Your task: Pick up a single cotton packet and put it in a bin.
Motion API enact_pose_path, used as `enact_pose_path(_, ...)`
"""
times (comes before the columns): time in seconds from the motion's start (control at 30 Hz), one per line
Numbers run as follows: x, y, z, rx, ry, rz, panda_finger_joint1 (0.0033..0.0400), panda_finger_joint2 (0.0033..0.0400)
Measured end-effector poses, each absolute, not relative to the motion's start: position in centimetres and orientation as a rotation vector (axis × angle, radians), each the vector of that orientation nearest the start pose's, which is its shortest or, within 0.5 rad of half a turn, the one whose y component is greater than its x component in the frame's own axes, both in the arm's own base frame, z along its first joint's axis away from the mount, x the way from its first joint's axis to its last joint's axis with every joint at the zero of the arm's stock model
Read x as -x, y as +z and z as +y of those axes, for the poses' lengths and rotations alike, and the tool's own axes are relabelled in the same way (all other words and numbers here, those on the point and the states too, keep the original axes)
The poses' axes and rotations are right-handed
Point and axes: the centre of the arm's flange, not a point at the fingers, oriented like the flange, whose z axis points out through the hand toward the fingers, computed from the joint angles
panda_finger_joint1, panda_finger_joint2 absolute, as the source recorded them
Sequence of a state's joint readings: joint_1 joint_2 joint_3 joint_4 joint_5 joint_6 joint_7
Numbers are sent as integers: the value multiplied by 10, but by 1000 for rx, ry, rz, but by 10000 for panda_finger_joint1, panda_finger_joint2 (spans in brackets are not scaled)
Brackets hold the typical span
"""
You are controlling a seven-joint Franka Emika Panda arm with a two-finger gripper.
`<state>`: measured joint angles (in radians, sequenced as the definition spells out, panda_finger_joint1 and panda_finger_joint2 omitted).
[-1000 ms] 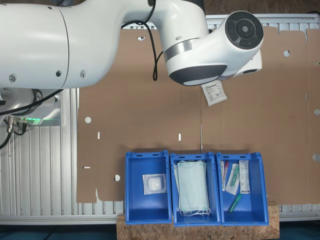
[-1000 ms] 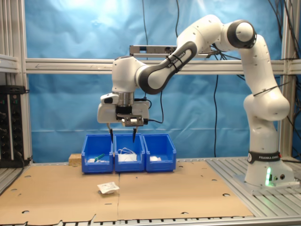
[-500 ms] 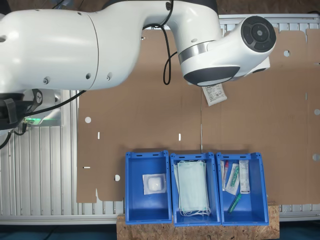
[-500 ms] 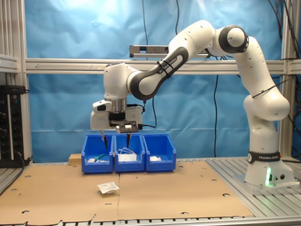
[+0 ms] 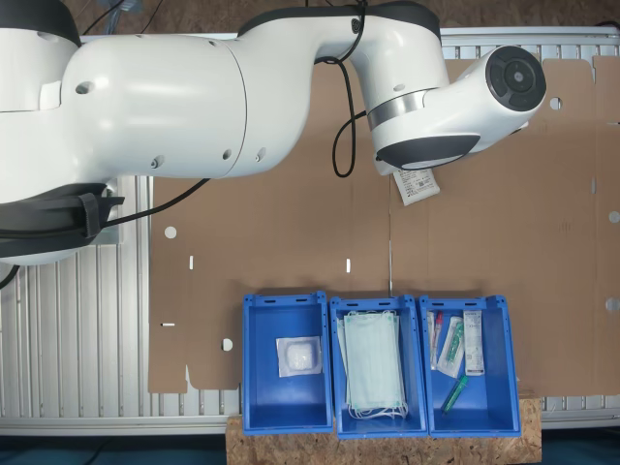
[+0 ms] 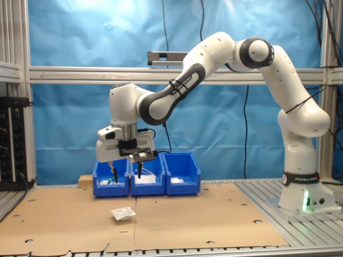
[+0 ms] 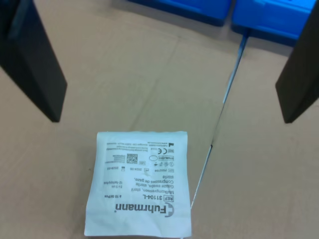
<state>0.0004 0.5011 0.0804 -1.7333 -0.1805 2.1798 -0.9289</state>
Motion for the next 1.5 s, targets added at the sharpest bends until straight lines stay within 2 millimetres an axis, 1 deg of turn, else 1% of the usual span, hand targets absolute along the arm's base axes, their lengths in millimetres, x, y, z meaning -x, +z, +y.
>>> enact_pose_path(0.27, -668, 266, 42, 2662, 170, -1771, 400, 400)
enact_pose_path(0.63, -671, 230, 43, 2586, 184, -1848, 400, 400)
enact_pose_path(0.67, -672, 224, 43, 2577, 179, -1860, 400, 400)
enact_pose_path(0.97, -677, 197, 41, 2545, 168, -1898, 400, 400)
enact_pose_path(1.23, -683, 182, 37, 2532, 161, -1919, 400, 400)
enact_pose_path(1.5, -686, 177, 23, 2545, 164, -1927, 400, 400)
